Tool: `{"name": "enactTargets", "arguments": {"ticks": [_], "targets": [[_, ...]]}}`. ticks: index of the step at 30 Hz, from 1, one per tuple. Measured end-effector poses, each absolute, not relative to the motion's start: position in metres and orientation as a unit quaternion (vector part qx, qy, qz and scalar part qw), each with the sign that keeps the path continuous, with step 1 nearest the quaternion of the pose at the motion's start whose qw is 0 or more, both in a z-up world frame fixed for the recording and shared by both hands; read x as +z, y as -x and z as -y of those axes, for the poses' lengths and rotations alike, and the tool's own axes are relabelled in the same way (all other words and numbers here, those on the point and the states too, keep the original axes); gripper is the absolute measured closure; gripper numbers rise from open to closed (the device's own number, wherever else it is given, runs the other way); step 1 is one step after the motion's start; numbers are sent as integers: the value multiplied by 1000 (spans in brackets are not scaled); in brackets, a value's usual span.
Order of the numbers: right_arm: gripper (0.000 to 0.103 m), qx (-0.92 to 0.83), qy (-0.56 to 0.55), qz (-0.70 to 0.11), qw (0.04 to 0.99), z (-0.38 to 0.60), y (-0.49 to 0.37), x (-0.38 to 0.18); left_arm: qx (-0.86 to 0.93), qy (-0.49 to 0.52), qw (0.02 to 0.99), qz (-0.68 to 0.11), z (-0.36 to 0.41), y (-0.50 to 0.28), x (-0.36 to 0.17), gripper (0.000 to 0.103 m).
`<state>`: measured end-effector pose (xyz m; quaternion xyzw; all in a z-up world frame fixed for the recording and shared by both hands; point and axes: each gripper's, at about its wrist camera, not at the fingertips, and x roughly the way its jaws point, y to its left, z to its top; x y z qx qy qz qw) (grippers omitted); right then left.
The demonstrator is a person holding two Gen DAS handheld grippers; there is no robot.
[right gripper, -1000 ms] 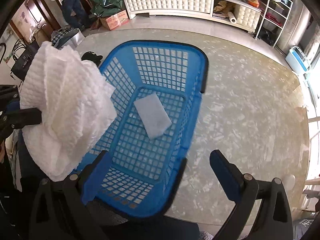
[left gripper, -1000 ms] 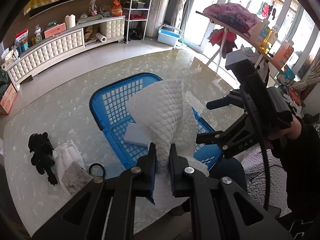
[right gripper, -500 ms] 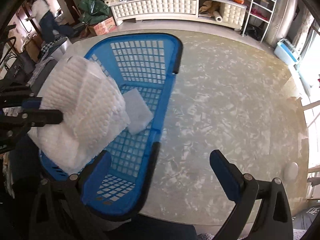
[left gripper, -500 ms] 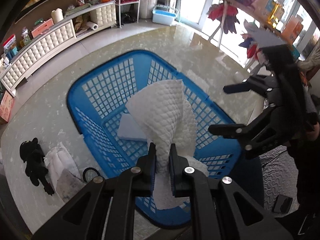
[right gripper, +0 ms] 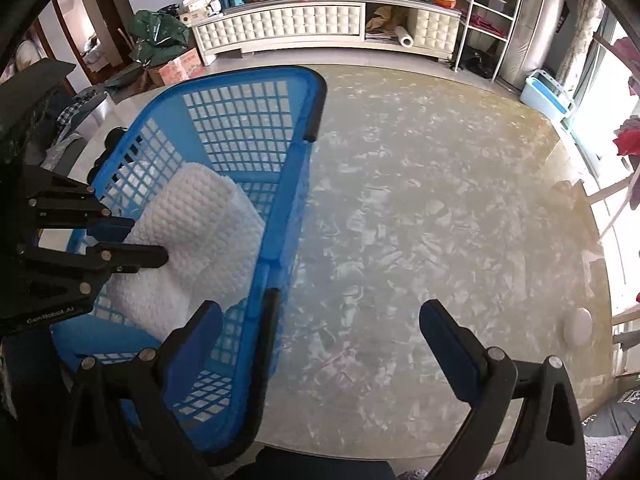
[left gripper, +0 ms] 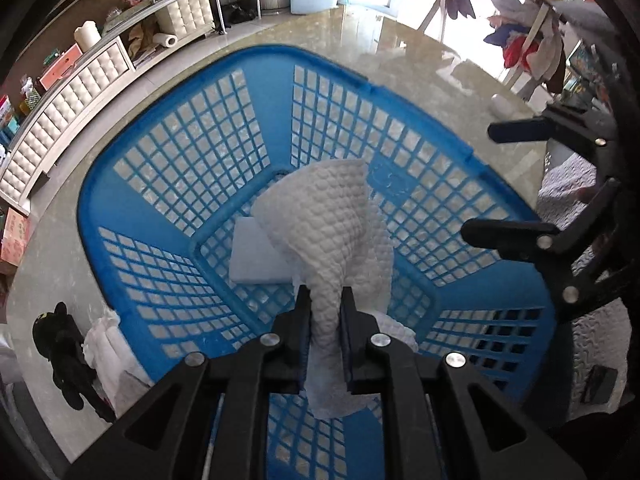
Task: Organize soft objects
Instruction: 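Lower the quilted towel into the basket and open the left gripper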
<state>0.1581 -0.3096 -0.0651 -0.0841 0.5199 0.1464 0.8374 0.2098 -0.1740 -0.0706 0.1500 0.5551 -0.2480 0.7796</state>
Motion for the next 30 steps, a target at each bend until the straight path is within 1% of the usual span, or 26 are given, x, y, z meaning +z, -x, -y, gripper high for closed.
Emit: {"name": "enactTargets", "arguments": {"ticks": [13,18,20,22,23,24,25,27,30], "targets": [[4,113,89,-520,842,312,-163,-77,-252,-166,768,-565,184,-223,-86,91],[4,123,82,-527,837,311,-163,-82,-250,-174,766,-567,187,-224,-90,88],[4,127,75,-529,836,311,-162,-83,-246,-174,768,-565,186,-225,-89,82],[4,122,73,-531,835,312,-162,-85,-243,-180,768,-565,187,-224,-90,80],[4,119,69,-533,835,313,-162,-86,-243,-183,767,-565,187,-224,-90,74],[4,119,65,-535,834,313,-162,-87,-243,-186,767,-565,187,-223,-90,66],[4,119,65,-536,833,313,-162,-87,-244,-187,767,-563,188,-223,-89,63],[4,113,69,-535,834,312,-160,-87,-243,-190,769,-560,189,-222,-87,50],[4,109,71,-533,836,311,-158,-86,-235,-190,773,-557,191,-222,-82,42]]}}
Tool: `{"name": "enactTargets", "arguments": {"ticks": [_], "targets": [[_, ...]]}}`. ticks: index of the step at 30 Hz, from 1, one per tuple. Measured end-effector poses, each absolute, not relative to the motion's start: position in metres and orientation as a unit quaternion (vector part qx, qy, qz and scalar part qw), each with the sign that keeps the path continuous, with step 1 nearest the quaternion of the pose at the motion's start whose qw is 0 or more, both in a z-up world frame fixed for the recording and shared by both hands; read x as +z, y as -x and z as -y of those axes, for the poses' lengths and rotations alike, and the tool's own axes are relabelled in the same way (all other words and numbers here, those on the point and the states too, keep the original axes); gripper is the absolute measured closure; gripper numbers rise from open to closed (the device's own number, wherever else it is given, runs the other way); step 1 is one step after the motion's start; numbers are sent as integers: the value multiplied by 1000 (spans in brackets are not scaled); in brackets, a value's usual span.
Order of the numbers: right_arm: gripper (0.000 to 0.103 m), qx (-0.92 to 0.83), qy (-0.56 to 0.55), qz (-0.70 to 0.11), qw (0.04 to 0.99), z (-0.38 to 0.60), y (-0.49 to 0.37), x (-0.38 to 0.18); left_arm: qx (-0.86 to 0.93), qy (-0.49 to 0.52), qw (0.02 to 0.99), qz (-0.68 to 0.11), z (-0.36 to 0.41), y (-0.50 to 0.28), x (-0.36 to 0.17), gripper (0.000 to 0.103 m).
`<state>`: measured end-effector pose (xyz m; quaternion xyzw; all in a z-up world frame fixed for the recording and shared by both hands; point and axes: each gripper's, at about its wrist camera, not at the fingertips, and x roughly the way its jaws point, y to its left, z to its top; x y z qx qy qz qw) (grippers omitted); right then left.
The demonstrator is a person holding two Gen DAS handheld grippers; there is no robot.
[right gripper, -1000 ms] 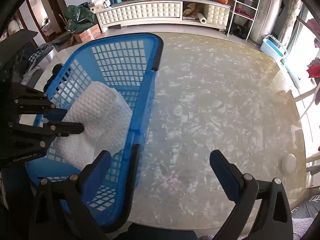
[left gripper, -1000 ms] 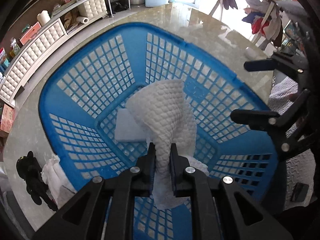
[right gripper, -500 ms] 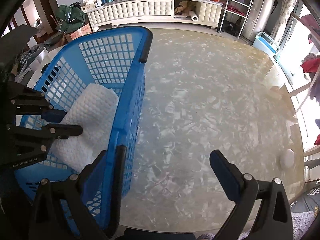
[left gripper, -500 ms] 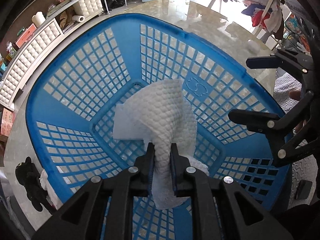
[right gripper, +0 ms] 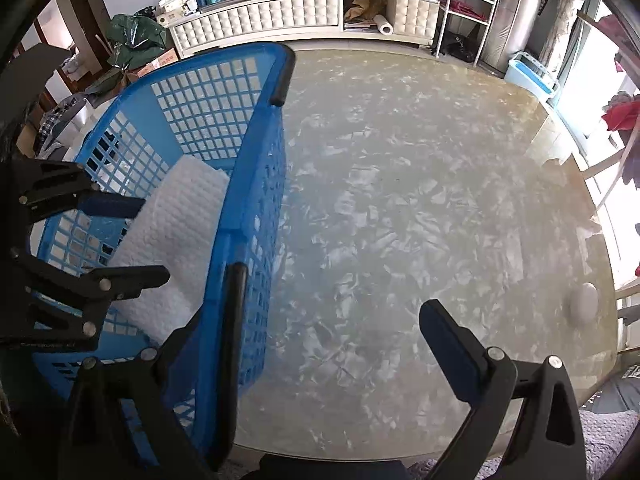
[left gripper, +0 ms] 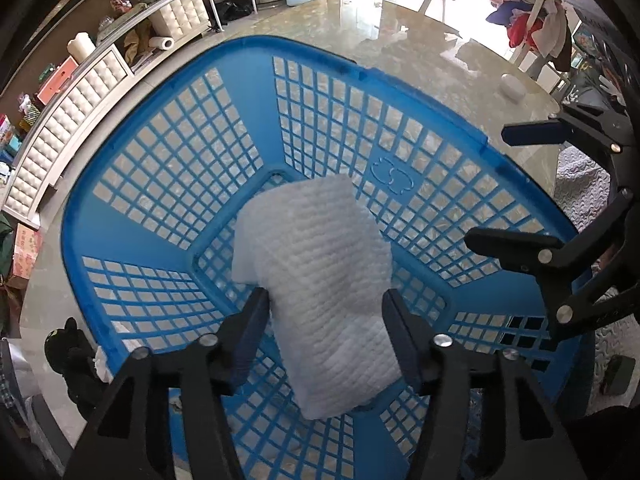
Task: Organize soft objects
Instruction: 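Lower the quilted towel into the basket and open the left gripper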
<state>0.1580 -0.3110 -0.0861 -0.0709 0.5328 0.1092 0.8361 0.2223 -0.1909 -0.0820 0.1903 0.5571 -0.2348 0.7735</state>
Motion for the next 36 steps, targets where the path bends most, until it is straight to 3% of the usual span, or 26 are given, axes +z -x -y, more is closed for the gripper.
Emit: {"name": "enactTargets", "arguments": {"ticks": [4,19,21,28,36], "targets": [[4,108,68,-531,838,309,-156,-84,-227,-191,783,-547,191,-220,-71,27],[4,94,89,-496,859,292,-130,-40,-193,-155,833,-495,142,-186,-9,26],[4,94,92,-492,860,286,-126,-35,-184,-148,838,-491,133,-180,-4,21],[4,105,93,-474,869,260,-115,-17,-166,-116,854,-478,97,-155,7,20],[4,123,87,-463,873,223,-108,-6,-148,-88,869,-463,48,-128,14,5]]}}
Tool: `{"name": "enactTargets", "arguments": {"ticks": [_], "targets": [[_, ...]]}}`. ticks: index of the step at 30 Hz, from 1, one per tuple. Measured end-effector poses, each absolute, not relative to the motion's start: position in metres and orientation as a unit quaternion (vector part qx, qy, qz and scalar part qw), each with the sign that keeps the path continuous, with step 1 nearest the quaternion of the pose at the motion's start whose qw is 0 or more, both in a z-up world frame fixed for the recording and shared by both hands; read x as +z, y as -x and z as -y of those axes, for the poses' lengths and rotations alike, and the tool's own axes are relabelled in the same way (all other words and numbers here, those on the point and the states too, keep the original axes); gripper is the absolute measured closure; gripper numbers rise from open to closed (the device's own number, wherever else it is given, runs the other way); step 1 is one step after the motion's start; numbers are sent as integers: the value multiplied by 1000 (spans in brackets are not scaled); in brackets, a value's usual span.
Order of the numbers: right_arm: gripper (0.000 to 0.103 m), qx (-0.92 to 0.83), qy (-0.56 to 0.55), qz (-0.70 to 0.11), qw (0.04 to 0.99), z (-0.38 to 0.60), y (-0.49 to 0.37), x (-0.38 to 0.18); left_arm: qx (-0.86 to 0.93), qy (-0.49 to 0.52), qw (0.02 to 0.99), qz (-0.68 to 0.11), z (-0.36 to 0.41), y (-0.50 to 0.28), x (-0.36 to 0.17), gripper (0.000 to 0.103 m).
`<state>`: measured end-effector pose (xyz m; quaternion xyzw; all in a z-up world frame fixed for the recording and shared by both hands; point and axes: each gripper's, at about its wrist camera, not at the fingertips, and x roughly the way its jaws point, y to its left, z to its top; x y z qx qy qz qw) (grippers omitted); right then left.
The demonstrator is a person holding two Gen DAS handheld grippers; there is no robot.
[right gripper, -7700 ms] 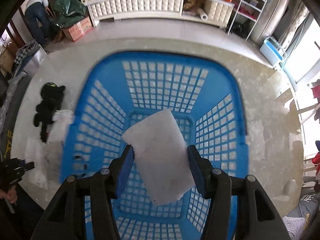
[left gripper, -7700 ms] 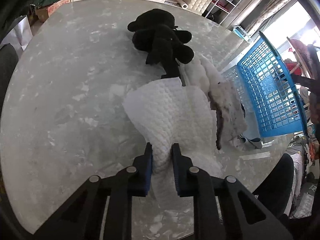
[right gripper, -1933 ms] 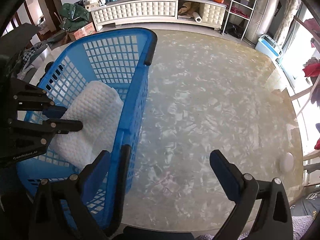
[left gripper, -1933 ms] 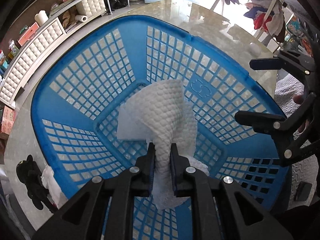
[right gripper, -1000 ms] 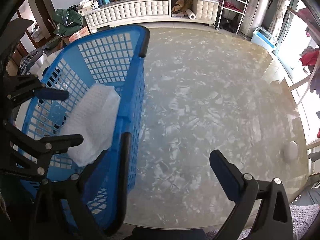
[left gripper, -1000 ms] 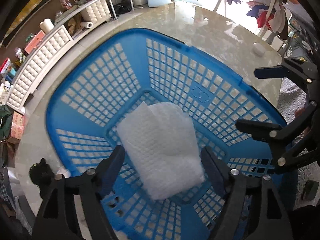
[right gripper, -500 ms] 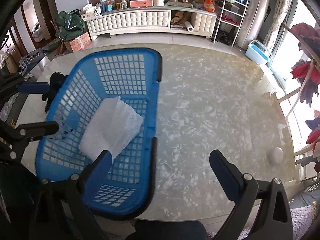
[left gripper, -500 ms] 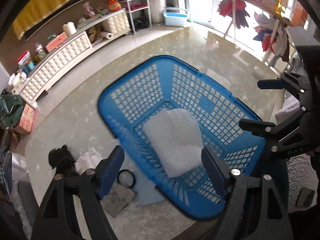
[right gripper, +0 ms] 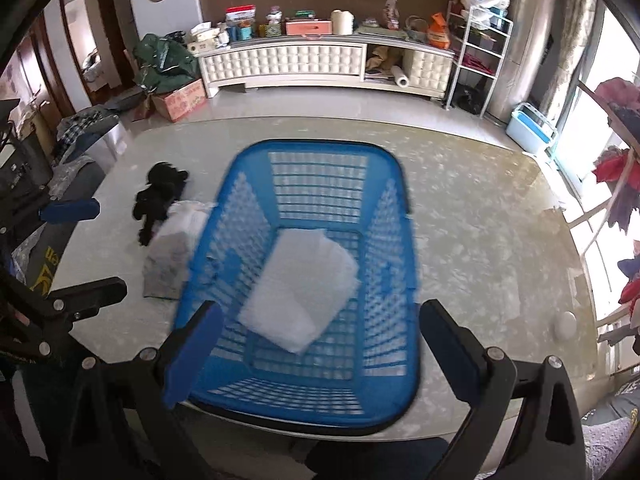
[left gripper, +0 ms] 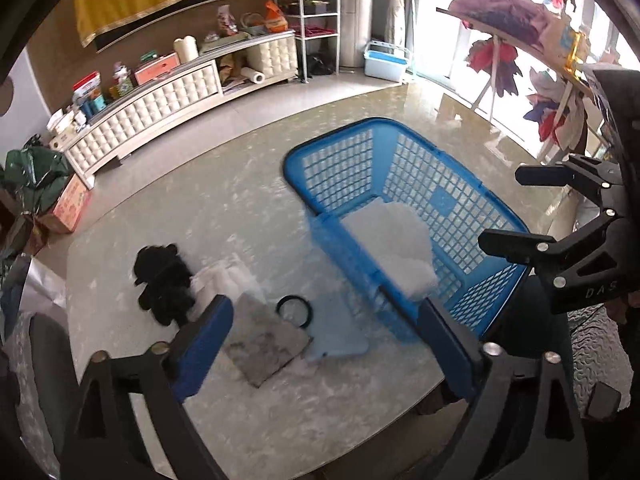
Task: Organize soft objects
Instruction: 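Lower the quilted towel into the basket and open the left gripper, then reach the right gripper to the light blue cloth beside the grey pad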
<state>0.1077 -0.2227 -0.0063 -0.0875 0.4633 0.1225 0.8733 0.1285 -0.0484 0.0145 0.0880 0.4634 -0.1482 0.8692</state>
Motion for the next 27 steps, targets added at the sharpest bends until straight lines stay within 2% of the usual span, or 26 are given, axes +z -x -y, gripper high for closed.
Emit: {"name": "enactTargets", "arguments": {"ticks": [2,15,27], "targets": [[4,126,93,-462,873,212,-106,-6,-141,-82,872,-461,35,-123,15,0],[1,153,143,-462,862,129,-94,-18,-118,-50,879,-460,-29,-92,10,0],[1,190,184,-480,836,68,-92,-55,-94,-24,865,-492,-79,-69,-27,0]]}}
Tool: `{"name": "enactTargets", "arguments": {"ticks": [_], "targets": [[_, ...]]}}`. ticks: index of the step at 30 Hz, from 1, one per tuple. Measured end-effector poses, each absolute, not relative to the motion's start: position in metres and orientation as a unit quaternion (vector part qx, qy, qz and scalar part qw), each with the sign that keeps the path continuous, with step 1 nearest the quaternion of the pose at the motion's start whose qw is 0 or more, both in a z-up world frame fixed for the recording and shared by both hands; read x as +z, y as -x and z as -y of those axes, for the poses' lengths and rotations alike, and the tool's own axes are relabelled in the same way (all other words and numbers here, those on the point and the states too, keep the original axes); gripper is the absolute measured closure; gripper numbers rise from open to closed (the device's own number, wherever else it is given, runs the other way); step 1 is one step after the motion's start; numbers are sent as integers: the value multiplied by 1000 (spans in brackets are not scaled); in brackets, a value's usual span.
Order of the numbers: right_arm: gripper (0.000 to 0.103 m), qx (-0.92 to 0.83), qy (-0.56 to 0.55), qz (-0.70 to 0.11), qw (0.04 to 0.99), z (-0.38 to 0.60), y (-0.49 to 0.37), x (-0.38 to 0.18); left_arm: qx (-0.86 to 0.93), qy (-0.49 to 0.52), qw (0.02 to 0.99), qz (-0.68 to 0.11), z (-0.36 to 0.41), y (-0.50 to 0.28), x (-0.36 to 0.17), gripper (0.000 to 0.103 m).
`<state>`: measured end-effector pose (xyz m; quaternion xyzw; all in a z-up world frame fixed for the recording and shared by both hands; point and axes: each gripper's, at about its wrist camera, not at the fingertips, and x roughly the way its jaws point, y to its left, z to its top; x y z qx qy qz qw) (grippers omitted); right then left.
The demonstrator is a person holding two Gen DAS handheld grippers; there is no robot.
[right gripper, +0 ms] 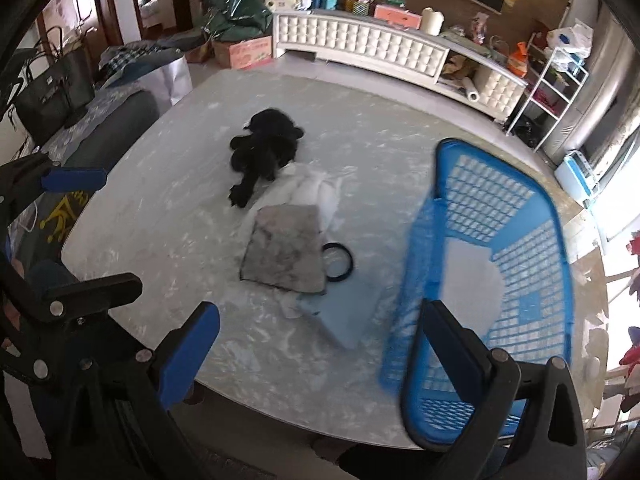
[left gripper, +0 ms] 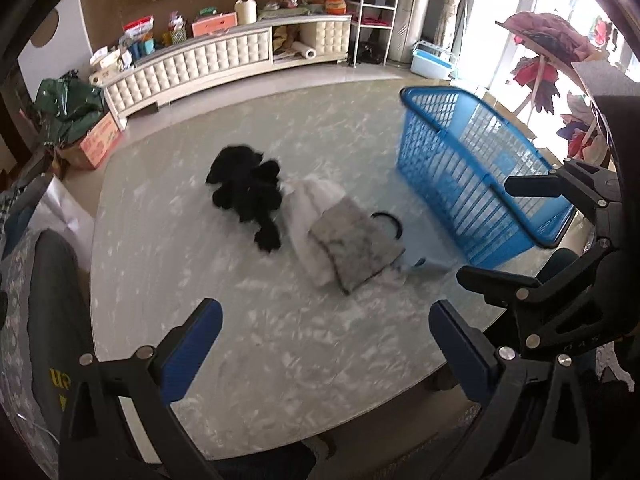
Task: Organize soft objects
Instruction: 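Reach the right gripper to the light blue cloth beside the grey pad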
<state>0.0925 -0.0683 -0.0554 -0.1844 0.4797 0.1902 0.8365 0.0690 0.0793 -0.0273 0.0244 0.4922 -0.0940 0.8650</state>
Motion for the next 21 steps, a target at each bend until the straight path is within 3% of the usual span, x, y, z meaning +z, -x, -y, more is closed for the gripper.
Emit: {"name": "enactTargets", "arguments": {"ticks": [21], "targets": [[7,178,263,-515,796,32,-101,-117,-97,-6,829,-551,-99,-85,-103,0]]}}
